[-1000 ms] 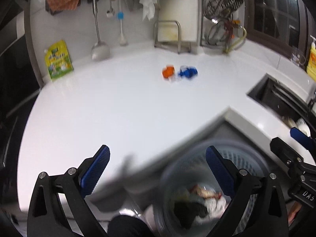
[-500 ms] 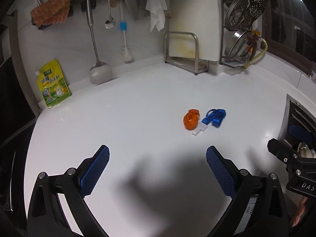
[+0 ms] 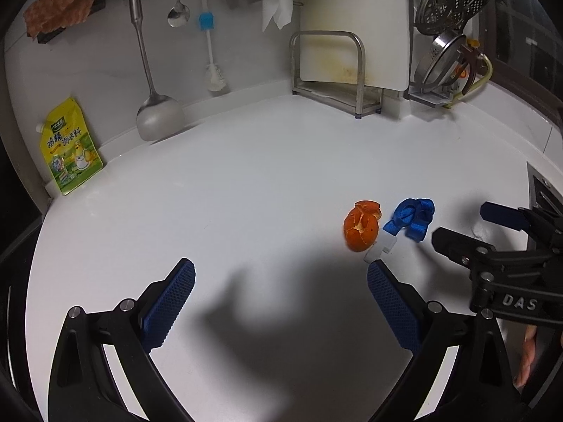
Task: Collect trash
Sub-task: 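Grasp the blue strap with right while left grasps the orange peel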
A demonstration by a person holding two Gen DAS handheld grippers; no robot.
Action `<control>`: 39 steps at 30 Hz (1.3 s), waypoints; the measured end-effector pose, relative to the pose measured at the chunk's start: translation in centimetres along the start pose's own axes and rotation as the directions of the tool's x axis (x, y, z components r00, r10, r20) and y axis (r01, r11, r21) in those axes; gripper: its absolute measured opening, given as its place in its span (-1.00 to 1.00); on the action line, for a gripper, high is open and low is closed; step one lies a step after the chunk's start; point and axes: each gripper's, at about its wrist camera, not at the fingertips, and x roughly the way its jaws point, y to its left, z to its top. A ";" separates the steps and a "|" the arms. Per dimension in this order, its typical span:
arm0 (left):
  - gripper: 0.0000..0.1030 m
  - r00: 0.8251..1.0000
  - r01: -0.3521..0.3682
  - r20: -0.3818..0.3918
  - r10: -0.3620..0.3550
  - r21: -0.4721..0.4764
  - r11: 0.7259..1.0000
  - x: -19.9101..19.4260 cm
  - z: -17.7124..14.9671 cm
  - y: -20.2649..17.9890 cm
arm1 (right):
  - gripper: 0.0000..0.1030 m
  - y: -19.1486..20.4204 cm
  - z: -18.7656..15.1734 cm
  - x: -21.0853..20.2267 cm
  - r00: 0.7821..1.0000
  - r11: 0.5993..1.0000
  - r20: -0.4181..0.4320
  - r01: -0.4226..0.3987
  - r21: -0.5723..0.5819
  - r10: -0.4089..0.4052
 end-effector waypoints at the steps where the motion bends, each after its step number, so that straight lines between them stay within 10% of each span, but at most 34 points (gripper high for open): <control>1: 0.87 1.000 0.003 -0.001 -0.003 0.002 1.000 0.1 0.0 -0.1 | 0.67 0.1 0.3 0.5 1.000 1.000 -0.009 -0.001 -0.006 0.001; 22: 0.87 1.000 0.014 -0.017 -0.014 -0.010 1.000 1.1 0.1 0.2 | 0.62 0.9 2.4 5.3 0.996 0.999 -0.090 0.017 -0.029 -0.019; 30: 0.87 0.999 0.028 -0.026 -0.029 -0.030 0.999 1.3 0.4 -0.1 | -0.43 0.4 1.9 4.5 0.997 0.999 -0.074 -0.011 -0.039 0.009; 39: 0.87 0.997 0.048 -0.058 -0.050 -0.045 0.998 2.5 1.1 -2.0 | -0.51 -3.1 1.0 0.7 0.998 0.998 0.049 -0.049 0.043 0.046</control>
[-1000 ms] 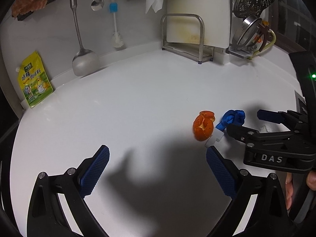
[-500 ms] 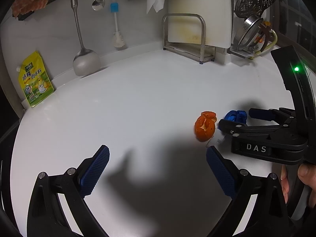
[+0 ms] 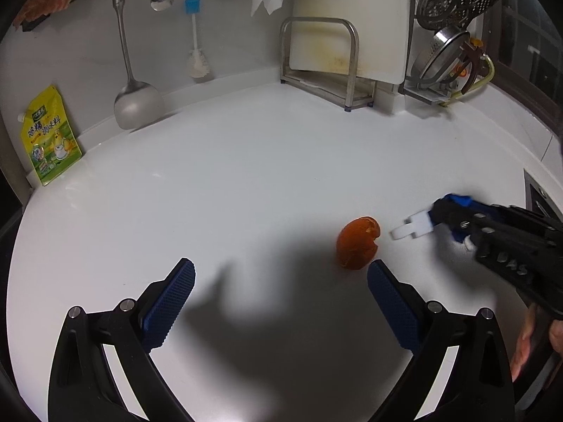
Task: Collect trash
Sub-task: 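Grasp the blue strap with right while left grasps the orange peel, then carry the orange peel and blue strap over the grey bin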
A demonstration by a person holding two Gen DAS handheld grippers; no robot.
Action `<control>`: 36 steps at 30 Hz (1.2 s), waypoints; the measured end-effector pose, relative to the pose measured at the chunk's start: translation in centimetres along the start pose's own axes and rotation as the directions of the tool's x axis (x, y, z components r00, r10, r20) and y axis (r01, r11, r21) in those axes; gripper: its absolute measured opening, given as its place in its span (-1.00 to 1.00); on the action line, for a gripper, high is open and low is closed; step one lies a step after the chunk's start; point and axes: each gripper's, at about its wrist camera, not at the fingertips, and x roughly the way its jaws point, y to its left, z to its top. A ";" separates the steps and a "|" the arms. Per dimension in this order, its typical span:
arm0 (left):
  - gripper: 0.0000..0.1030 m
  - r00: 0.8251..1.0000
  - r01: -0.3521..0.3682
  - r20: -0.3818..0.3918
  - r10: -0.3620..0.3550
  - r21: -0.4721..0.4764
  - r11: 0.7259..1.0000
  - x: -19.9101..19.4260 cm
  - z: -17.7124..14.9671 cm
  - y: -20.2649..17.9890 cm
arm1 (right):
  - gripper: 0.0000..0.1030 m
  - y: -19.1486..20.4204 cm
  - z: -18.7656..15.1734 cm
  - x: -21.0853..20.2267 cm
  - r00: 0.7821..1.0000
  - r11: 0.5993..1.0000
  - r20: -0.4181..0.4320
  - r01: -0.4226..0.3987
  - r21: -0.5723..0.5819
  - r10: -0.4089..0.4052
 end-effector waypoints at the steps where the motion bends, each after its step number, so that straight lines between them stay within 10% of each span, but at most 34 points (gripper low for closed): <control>1: 0.87 1.000 0.003 -0.008 -0.003 -0.001 1.000 0.2 0.0 -0.2 | -0.51 -0.4 0.0 -0.3 1.000 1.000 0.009 -0.003 0.009 0.003; 22: 0.82 0.997 -0.017 -0.080 0.018 0.013 1.000 3.9 2.0 -3.4 | -0.51 -3.5 -0.2 -1.7 0.993 0.986 0.028 -0.114 0.119 0.111; 36: -0.60 0.995 0.056 -0.079 -0.053 0.037 0.998 3.5 1.5 -3.8 | -0.51 -3.4 -0.5 -1.4 0.992 0.985 0.010 -0.127 0.120 0.127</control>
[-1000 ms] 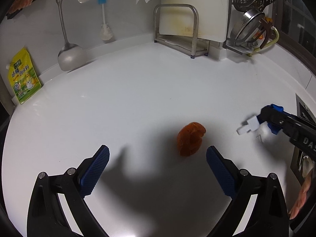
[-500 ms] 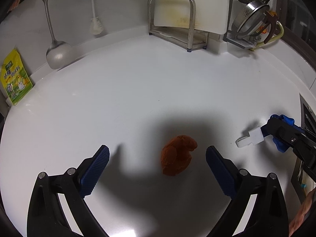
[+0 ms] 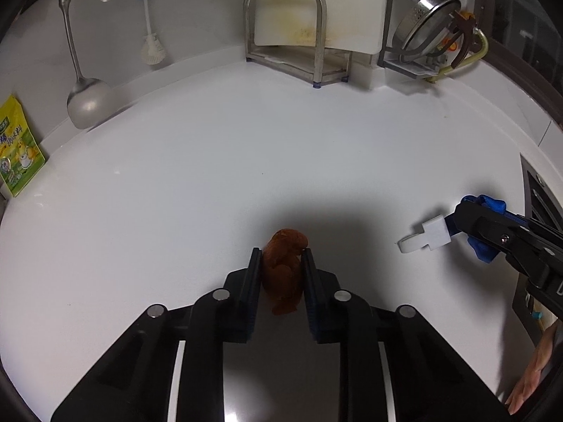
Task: Collect trash
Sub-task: 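Carry the orange peel and blue strap over the grey bin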
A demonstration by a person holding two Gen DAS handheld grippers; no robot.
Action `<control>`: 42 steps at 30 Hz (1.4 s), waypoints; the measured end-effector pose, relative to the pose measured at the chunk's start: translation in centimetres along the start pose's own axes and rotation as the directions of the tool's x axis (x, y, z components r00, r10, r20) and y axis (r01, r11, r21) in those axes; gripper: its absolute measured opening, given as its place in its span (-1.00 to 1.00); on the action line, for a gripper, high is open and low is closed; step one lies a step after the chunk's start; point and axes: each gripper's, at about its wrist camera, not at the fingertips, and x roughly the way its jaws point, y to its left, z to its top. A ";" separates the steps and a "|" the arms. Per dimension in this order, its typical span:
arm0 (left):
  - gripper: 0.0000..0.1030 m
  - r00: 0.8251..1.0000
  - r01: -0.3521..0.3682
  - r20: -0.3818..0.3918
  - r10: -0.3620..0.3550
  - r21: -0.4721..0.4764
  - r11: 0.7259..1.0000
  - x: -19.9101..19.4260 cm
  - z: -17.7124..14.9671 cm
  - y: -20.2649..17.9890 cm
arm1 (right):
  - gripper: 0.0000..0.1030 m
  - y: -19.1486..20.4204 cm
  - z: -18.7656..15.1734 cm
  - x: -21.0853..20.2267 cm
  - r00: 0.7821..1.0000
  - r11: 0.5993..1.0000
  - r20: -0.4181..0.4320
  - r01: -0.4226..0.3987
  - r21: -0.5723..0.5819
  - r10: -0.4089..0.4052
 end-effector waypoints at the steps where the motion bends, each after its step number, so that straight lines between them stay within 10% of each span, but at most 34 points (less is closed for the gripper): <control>1: -0.61 1.000 0.004 0.008 -0.004 -0.003 1.000 -0.2 -0.1 0.1 | -0.51 0.0 0.0 -0.1 1.000 1.000 0.004 -0.001 0.000 0.001; 20: -0.61 0.988 -0.030 0.151 0.032 -0.011 0.999 -12.4 -8.4 0.9 | -0.51 4.4 -9.1 -8.3 0.997 0.997 0.048 0.060 -0.052 -0.058; 42: -0.61 0.997 -0.022 0.077 0.022 -0.009 1.000 -18.0 -23.0 -1.2 | -0.51 9.4 -26.4 -15.7 0.993 0.992 0.003 0.120 0.033 -0.121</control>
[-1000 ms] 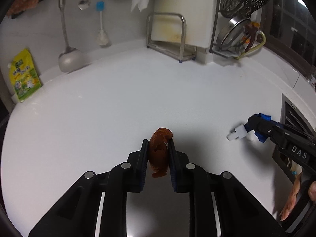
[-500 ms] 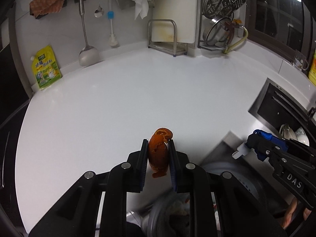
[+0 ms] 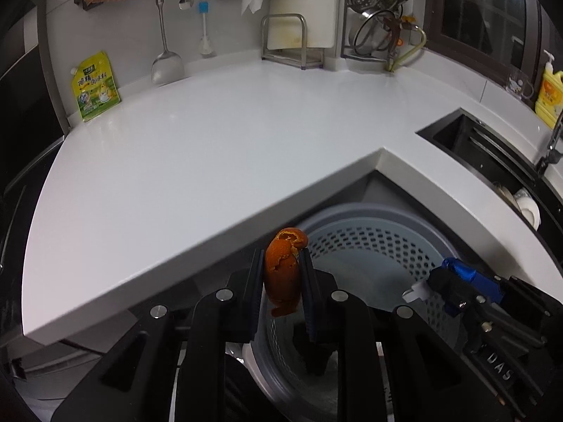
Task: Collect trash
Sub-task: 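Carry the orange peel and blue strap over the grey bin, then open both grippers to drop the peel and strap into the bin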
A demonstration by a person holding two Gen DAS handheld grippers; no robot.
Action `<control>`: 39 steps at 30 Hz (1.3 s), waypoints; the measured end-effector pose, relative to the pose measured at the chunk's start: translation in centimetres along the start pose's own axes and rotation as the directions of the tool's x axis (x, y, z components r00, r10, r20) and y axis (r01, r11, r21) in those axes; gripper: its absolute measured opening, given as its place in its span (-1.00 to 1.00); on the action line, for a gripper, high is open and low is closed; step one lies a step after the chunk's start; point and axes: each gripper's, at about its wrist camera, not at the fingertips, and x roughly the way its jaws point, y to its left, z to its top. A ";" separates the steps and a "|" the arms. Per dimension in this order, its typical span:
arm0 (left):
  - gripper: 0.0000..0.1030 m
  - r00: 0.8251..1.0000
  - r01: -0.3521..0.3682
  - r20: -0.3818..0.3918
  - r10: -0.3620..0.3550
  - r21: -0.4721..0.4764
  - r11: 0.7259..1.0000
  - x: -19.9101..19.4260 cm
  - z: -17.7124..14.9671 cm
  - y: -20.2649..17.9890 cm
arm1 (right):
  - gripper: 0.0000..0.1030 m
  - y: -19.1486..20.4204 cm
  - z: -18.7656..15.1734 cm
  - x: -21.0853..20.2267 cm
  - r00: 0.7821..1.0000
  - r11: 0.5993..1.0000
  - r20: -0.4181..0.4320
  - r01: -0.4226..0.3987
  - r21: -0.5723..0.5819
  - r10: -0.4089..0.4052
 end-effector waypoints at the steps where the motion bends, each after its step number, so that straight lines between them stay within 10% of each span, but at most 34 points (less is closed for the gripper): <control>1: -0.61 1.000 0.001 -0.005 -0.001 0.006 1.000 0.0 -0.5 -0.2 | -0.51 -0.1 -0.6 0.0 1.000 1.000 -0.008 -0.003 0.003 0.003; 15: -0.52 0.996 0.024 -0.083 -0.022 0.019 1.000 1.3 -3.6 -1.5 | -0.48 -1.5 -3.5 0.6 0.998 0.999 -0.058 0.008 0.037 -0.005; 22: 0.15 0.999 0.004 -0.052 -0.003 0.019 1.000 0.5 -3.8 -1.4 | 0.01 -1.8 -3.5 -0.3 1.000 0.999 -0.027 0.012 0.044 -0.011; 39: 0.30 0.999 -0.001 -0.053 0.002 0.002 1.000 0.1 -3.8 -0.6 | 0.09 -2.0 -3.8 -0.4 0.999 0.998 -0.016 0.030 0.059 -0.029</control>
